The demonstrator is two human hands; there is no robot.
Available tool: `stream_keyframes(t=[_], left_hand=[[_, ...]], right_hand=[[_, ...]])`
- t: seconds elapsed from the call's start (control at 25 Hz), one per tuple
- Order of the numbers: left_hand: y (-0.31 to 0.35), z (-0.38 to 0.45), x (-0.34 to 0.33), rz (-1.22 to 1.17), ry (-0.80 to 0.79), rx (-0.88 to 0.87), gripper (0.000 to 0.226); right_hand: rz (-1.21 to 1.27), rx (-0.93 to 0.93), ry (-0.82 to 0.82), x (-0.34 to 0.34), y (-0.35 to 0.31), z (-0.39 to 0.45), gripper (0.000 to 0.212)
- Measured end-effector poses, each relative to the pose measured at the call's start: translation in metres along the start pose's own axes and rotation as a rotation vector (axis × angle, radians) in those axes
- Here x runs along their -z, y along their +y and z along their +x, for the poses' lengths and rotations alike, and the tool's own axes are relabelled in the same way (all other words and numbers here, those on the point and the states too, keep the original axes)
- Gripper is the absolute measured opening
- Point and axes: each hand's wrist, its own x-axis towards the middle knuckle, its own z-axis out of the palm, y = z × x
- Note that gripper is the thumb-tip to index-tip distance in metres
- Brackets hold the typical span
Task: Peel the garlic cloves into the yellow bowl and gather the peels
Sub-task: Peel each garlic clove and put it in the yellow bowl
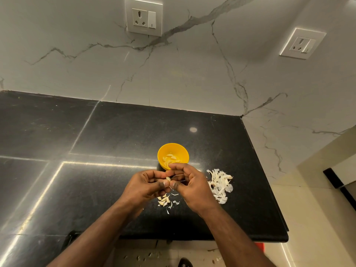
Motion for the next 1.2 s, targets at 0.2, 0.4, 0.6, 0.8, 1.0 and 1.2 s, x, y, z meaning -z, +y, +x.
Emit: stream_keyframes(t=[0.2,0.4,0.6,0.8,1.0,1.2], left_hand=[[-0.001,0.000,0.000,0.033,-0.033,0.009,0.023],[-0.002,0.000,0.002,0.094,-0.053,0.024,0.021],[-0.008,0.001,0.004,0.058,-0.043,0.023,0.032],[-0.005,0.003,-0.002,-0.036,0.018,0.003,0.025],[-0.002,0.006,-0.001,-0.143,0.033,0.013,0.040],[-0.001,0.007,-0.005,-0.148,0.002,0.052,0.024]], right_hand=[[-0.187,0.053,-0.099,0.006,0.000,0.003,0.055],[-0.245,0.068,-0.218,0.008,0.002,0.008,0.058],[-0.282,0.000,-0.276,0.011,0.000,0.010,0.051],[-0.180,-0.032,-0.128,0.006,0.013,0.008,0.044],[-0.227,-0.173,0.051,0.035,0.031,0.003,0.039],[-0.436,-0.216,0.132,0.055,0.036,0.004,0.021]])
